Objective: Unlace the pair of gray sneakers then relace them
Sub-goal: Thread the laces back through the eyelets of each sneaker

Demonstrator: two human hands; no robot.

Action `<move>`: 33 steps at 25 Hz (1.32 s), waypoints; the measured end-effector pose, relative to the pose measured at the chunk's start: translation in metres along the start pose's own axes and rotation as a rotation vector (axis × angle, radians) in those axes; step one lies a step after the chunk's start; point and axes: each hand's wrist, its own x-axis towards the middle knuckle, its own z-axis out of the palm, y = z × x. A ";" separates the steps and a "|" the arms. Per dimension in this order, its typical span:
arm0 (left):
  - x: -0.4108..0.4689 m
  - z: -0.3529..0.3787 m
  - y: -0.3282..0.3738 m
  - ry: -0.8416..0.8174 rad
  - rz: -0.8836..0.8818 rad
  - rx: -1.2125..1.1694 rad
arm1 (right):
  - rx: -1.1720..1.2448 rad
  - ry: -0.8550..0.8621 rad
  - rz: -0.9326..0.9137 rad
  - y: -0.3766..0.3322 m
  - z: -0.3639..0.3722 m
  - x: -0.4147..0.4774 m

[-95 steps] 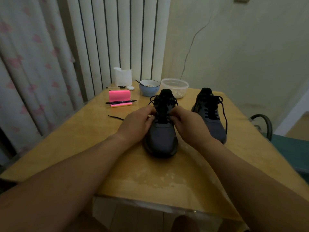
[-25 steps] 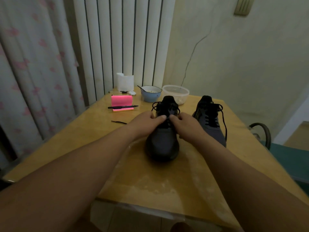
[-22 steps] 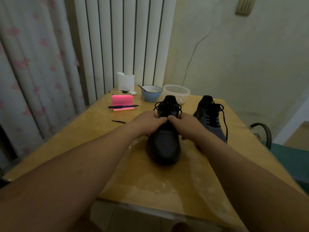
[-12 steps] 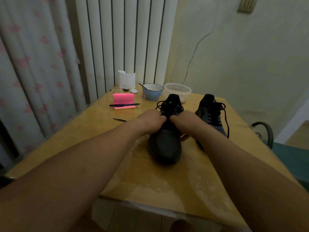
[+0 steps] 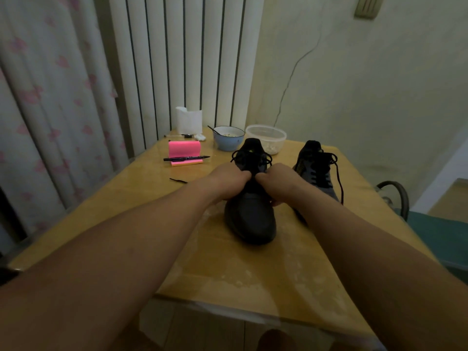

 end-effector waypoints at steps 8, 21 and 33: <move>0.016 -0.003 -0.006 0.173 0.085 -0.058 | -0.215 0.097 -0.069 -0.008 -0.003 0.007; 0.038 0.009 -0.012 0.269 0.067 0.164 | -0.438 0.184 -0.133 -0.017 0.002 0.013; 0.017 0.038 -0.009 0.565 0.019 0.105 | -0.382 0.364 -0.233 -0.005 0.017 -0.008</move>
